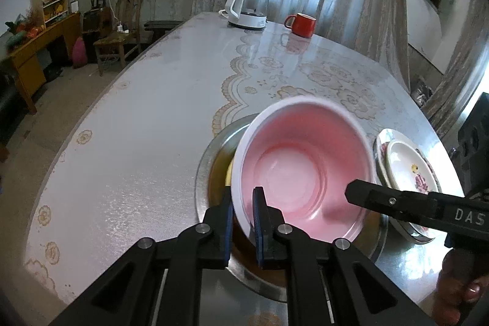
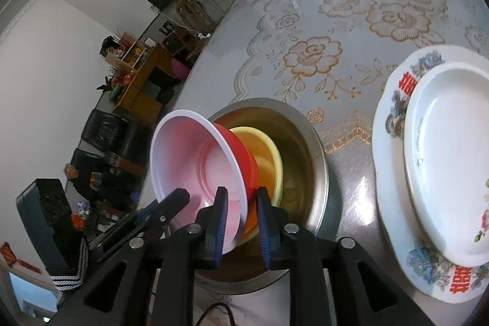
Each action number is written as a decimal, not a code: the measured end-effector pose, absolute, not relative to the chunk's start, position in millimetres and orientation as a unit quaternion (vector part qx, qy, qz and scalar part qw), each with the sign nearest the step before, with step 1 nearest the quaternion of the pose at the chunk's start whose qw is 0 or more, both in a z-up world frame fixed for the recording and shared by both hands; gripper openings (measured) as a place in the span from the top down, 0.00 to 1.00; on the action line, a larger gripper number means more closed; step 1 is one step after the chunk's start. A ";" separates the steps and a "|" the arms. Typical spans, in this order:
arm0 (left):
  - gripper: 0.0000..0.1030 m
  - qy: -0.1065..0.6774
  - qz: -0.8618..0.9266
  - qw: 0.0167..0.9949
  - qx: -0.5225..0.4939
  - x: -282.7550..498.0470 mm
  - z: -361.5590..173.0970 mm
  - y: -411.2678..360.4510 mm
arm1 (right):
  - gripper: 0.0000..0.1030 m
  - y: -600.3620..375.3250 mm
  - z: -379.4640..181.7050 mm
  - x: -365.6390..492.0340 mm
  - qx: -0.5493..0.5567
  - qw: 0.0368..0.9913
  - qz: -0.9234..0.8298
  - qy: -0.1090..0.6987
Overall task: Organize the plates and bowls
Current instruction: 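Lower the red bowl into the yellow bowl and open both grippers, then grasp the steel basin rim with the left gripper while the right gripper grasps it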
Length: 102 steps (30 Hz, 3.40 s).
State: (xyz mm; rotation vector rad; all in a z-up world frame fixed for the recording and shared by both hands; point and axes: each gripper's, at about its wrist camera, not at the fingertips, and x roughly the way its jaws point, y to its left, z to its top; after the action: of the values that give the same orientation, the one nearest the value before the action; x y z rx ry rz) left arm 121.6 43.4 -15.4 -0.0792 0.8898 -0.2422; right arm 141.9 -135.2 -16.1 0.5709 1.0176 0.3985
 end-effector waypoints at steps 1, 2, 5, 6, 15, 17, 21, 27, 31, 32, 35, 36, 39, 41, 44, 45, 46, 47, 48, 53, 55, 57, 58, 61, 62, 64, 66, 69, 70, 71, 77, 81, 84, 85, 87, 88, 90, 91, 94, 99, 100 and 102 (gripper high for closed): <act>0.88 0.429 -0.118 0.895 -0.039 121.9 -15.4 43.7 | 0.81 -135.5 -17.6 141.5 0.270 0.814 0.187 0.479; 0.88 0.430 -0.118 0.894 -0.040 122.5 -15.4 43.8 | 0.81 -135.9 -18.9 141.5 0.271 0.813 0.187 0.481; 0.88 0.430 -0.119 0.894 -0.038 122.3 -15.7 43.8 | 0.81 -136.4 -20.4 140.9 0.274 0.811 0.186 0.482; 0.88 0.431 -0.119 0.894 -0.039 122.5 -16.1 43.9 | 0.81 -136.1 -20.3 140.9 0.272 0.812 0.186 0.482; 0.87 0.433 -0.118 0.893 -0.038 123.8 -17.6 45.2 | 0.81 -132.9 -5.0 135.2 0.257 0.829 0.197 0.456; 0.87 0.436 -0.118 0.891 -0.040 124.1 -18.6 45.2 | 0.81 -134.1 -1.6 133.7 0.262 0.829 0.197 0.453; 0.87 0.439 -0.120 0.890 -0.038 124.3 -17.3 44.1 | 0.81 -137.4 -3.9 135.4 0.268 0.823 0.194 0.461; 0.80 0.443 -0.118 0.888 -0.033 125.4 -15.5 42.2 | 0.81 -140.7 -14.0 136.8 0.289 0.809 0.192 0.476; 0.55 0.433 -0.128 0.892 -0.030 122.1 -10.6 36.4 | 0.79 -142.6 -13.8 136.8 0.292 0.813 0.180 0.471; 0.50 0.428 -0.127 0.894 -0.027 121.0 -8.7 34.4 | 0.79 -142.7 -13.5 136.9 0.290 0.816 0.179 0.468; 0.46 0.418 -0.135 0.898 -0.032 119.6 -5.5 33.8 | 0.79 -145.1 -12.5 136.2 0.293 0.818 0.178 0.462; 0.46 0.414 -0.137 0.899 -0.042 119.0 -4.5 36.0 | 0.79 -145.1 -12.4 135.4 0.292 0.819 0.179 0.461; 0.46 0.404 -0.134 0.903 -0.062 119.7 0.4 43.0 | 0.79 -147.5 -10.4 134.0 0.290 0.824 0.174 0.455; 0.46 0.399 -0.128 0.906 -0.068 119.2 3.6 46.4 | 0.79 -150.9 -9.4 133.2 0.291 0.826 0.170 0.452; 0.45 0.388 -0.116 0.911 -0.080 117.0 7.7 53.4 | 0.79 -154.5 -5.9 130.1 0.289 0.833 0.163 0.442; 0.40 0.383 -0.112 0.913 -0.085 115.8 8.5 55.8 | 0.79 -155.1 -4.8 128.9 0.286 0.837 0.159 0.439; 0.35 0.377 -0.105 0.916 -0.091 114.5 9.8 59.4 | 0.79 -156.1 -3.0 127.5 0.281 0.841 0.155 0.436; 0.25 0.373 -0.098 0.918 -0.096 113.5 10.4 62.8 | 0.78 -156.4 -3.0 126.0 0.279 0.843 0.154 0.434; 0.22 0.367 -0.091 0.920 -0.103 111.8 10.8 67.2 | 0.77 -157.3 -2.3 124.9 0.278 0.844 0.153 0.432; 0.22 0.368 -0.079 0.920 -0.111 108.9 5.4 76.1 | 0.76 -160.1 -0.2 120.3 0.262 0.853 0.141 0.428; 0.22 0.372 -0.075 0.918 -0.112 107.3 1.3 78.7 | 0.76 -160.2 0.4 117.8 0.258 0.856 0.137 0.426; 0.22 0.376 -0.072 0.917 -0.113 106.3 -2.2 80.8 | 0.76 -161.3 0.3 118.2 0.254 0.858 0.136 0.426; 0.22 0.378 -0.071 0.916 -0.115 106.1 -3.7 81.6 | 0.76 -161.0 0.7 117.2 0.251 0.859 0.135 0.426; 0.22 0.381 -0.065 0.915 -0.118 104.7 -6.5 84.3 | 0.76 -160.3 2.9 114.5 0.243 0.862 0.132 0.424; 0.22 0.381 -0.063 0.915 -0.119 104.2 -6.9 85.3 | 0.76 -159.7 3.4 114.6 0.241 0.863 0.131 0.424; 0.22 0.381 -0.060 0.914 -0.121 102.7 -8.3 88.1 | 0.76 -159.9 6.2 112.9 0.230 0.870 0.126 0.419; 0.22 0.383 -0.058 0.914 -0.123 102.0 -10.0 89.6 | 0.76 -159.8 8.6 110.6 0.220 0.875 0.118 0.414; 0.22 0.386 -0.057 0.913 -0.122 101.4 -13.2 92.0 | 0.76 -162.5 9.3 108.7 0.217 0.878 0.112 0.412; 0.22 0.387 -0.057 0.912 -0.122 101.0 -14.7 92.6 | 0.76 -163.6 8.8 108.1 0.217 0.878 0.111 0.412; 0.23 0.388 -0.060 0.912 -0.123 100.6 -16.3 93.0 | 0.76 -163.9 8.9 108.2 0.217 0.878 0.109 0.413; 0.28 0.396 -0.074 0.906 -0.133 101.5 -25.4 95.2 | 0.76 -165.4 5.1 108.6 0.213 0.876 0.101 0.420; 0.42 0.400 -0.083 0.902 -0.141 104.1 -30.2 95.7 | 0.76 -162.6 1.2 110.5 0.210 0.874 0.103 0.426; 0.50 0.412 -0.098 0.892 -0.160 107.8 -36.6 99.1 | 0.76 -161.2 -1.8 111.9 0.203 0.874 0.097 0.431; 0.50 0.413 -0.103 0.889 -0.171 108.5 -38.4 100.7 | 0.76 -161.1 -2.9 112.6 0.204 0.873 0.096 0.433; 0.52 0.415 -0.110 0.884 -0.183 110.8 -39.8 101.5 | 0.76 -160.2 -5.3 113.9 0.203 0.871 0.097 0.436; 0.52 0.416 -0.110 0.884 -0.182 111.7 -39.8 100.5 | 0.76 -159.2 -7.0 115.0 0.201 0.871 0.097 0.438; 0.54 0.418 -0.113 0.884 -0.177 113.2 -38.8 97.3 | 0.76 -155.8 -9.6 118.1 0.199 0.868 0.102 0.444; 0.55 0.420 -0.115 0.882 -0.177 114.5 -38.6 96.2 | 0.76 -153.9 -10.9 118.8 0.197 0.866 0.103 0.447; 0.56 0.422 -0.122 0.880 -0.179 116.6 -39.4 96.2 | 0.76 -150.8 -14.1 120.7 0.194 0.863 0.108 0.454; 0.59 0.422 -0.135 0.877 -0.186 118.2 -41.3 99.6 | 0.76 -145.7 -22.3 122.1 0.195 0.858 0.114 0.462; 0.60 0.421 -0.139 0.877 -0.184 118.0 -40.9 98.6 | 0.76 -144.8 -23.1 121.9 0.192 0.860 0.114 0.459; 0.66 0.421 -0.144 0.878 -0.177 116.8 -39.4 97.0 | 0.77 -142.9 -23.1 123.4 0.186 0.861 0.119 0.459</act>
State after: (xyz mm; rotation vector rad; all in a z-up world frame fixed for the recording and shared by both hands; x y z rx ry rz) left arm 116.8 96.9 -39.4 -0.3695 0.8772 -0.2997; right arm 123.4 -142.9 -23.1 0.3895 0.9622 0.2489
